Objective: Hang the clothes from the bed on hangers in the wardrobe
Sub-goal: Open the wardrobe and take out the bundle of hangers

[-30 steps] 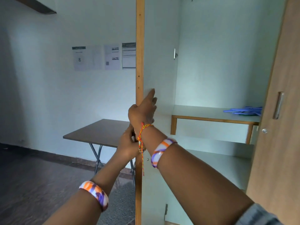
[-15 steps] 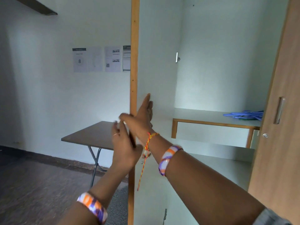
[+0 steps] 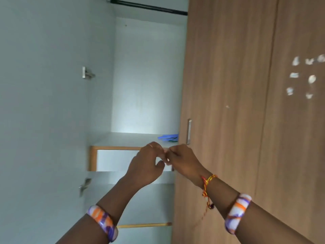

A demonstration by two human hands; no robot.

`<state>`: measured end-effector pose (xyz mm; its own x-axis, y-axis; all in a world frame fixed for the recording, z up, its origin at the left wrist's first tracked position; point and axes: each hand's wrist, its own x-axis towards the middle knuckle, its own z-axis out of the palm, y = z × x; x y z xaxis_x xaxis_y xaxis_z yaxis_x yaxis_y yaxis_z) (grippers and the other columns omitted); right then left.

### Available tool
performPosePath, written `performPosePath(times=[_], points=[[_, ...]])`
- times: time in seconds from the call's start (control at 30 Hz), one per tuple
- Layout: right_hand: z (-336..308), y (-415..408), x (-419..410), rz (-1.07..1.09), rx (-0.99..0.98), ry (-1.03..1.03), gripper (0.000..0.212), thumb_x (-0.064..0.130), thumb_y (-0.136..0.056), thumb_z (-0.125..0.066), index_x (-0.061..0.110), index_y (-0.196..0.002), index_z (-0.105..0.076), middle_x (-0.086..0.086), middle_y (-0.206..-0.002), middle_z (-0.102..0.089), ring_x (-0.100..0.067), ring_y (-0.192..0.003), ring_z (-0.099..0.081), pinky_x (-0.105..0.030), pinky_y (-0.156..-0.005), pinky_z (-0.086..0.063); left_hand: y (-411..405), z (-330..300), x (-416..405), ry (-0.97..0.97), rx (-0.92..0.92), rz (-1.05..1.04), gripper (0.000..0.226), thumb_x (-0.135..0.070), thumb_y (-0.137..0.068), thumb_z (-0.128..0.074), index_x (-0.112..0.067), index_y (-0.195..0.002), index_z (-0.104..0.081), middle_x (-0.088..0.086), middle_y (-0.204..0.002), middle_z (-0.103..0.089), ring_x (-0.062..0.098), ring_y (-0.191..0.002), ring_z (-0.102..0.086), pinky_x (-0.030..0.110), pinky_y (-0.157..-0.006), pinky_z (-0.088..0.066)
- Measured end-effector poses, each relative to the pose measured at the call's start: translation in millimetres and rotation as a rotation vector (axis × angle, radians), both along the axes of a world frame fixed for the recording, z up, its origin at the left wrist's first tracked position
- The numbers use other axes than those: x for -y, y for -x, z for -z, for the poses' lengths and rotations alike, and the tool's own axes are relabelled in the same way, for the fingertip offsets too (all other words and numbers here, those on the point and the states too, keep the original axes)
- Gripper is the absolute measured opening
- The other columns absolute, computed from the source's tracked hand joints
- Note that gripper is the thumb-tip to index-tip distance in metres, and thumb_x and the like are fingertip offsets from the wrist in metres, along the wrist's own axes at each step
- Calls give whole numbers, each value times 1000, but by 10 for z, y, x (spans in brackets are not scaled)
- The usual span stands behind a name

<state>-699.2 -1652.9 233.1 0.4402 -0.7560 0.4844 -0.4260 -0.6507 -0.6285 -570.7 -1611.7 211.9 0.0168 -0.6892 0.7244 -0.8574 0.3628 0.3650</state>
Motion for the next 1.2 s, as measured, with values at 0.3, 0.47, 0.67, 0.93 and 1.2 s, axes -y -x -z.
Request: performPosePath(times=[0.3, 0.47, 0.67, 0.93, 1.2], points=[[31, 1584, 937, 143, 46, -96, 27, 16, -91, -56, -8, -87, -67, -17, -84, -68, -12, -73, -59, -25, -69, -46, 942, -361, 997, -219, 203, 137, 27, 2, -75, -63, -11, -97, -71, -8, -97, -54, -2, -89, -51, 0, -76, -35], [119, 1945, 1093, 166, 78, -106, 28, 14, -93, -54, -12, -91, -65, -21, -101, -68, -14, -79, -63, -19, -70, -49, 977, -667, 1157, -205, 97, 85, 27, 1, -75, -68, -25, -79, -64, -3, -98, -59, 6, -87, -57, 23, -85, -46], [39, 1952, 1176, 114, 40, 0, 24, 13, -93, -54, -4, -94, -70, -13, -101, -70, -14, -92, -65, -18, -73, -50, 1150, -851, 1318, -229, 72, 59, 18, -1, -78, -69, -17, -86, -66, 2, -104, -59, 20, -97, -60, 31, -86, -48], [55, 1897, 1394, 46, -4, -14, 20, 8, -91, -54, -4, -92, -70, -10, -105, -70, -9, -96, -63, -19, -72, -50, 1098, -850, 1458, -241, 68, 6, 17, -1, -79, -68, -10, -93, -69, -1, -106, -55, 15, -94, -57, 3, -67, -38], [-62, 1378, 2002, 28, 30, -201, 23, 12, -92, -55, 0, -109, -64, -12, -109, -65, -16, -91, -56, -25, -69, -45, 625, -957, 1635, -238, -201, -89, 20, -5, -81, -66, -15, -98, -65, 7, -107, -60, 23, -93, -61, 35, -77, -50]])
